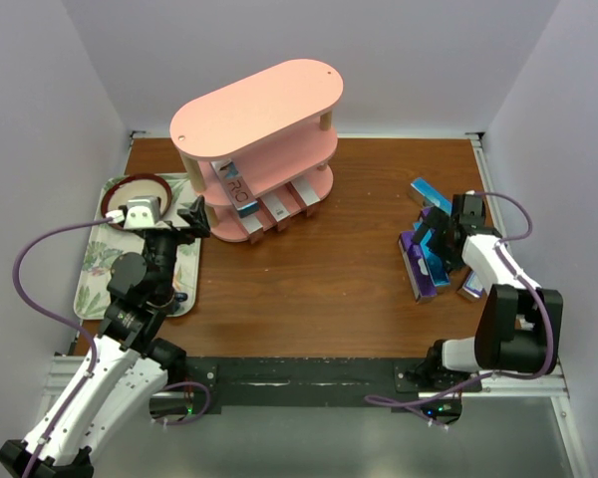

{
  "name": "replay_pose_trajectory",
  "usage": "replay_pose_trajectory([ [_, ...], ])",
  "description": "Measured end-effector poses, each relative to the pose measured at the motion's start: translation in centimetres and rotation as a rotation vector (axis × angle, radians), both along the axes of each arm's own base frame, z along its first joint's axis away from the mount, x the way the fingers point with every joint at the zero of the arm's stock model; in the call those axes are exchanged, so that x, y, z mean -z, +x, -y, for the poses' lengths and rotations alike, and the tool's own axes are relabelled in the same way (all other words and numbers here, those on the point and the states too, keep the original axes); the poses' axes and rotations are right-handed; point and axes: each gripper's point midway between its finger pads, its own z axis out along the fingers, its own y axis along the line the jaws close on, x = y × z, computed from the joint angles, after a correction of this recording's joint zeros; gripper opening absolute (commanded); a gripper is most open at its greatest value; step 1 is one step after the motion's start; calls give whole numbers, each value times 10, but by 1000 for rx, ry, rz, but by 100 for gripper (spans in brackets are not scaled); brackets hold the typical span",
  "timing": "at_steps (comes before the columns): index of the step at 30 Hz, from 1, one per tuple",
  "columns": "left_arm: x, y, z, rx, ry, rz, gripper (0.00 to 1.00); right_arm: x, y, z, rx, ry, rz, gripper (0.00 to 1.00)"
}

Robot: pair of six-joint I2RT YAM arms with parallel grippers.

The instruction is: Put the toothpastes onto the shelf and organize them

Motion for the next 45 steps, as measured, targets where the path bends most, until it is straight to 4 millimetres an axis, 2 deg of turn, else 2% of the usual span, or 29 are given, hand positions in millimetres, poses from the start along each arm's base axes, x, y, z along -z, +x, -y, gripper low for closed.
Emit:
replay_pose_trajectory([
  [3,0,0,1,3,1,0,100,13,-3,-1,7,34,-22,98],
  [6,0,0,2,9,2,0,100,11,0,-6,-15,64,-4,97],
  [13,1,1,4,20,6,-3,100,10,2,-41,-148,201,32,96],
  [17,2,2,5,21,7,-7,100,9,0,-56,-208,222,31,96],
  [22,3,2,5,21,9,-11,99,9,0,-54,-209,199,34,94],
  [32,5,4,7,28,14,-18,99,15,-1,-30,-131,80,14,93],
  [37,6,5,8,32,15,-21,99,16,-1,-25,-115,57,12,91],
  [45,6,5,9,35,16,-21,99,6,-4,-17,-85,12,44,89],
])
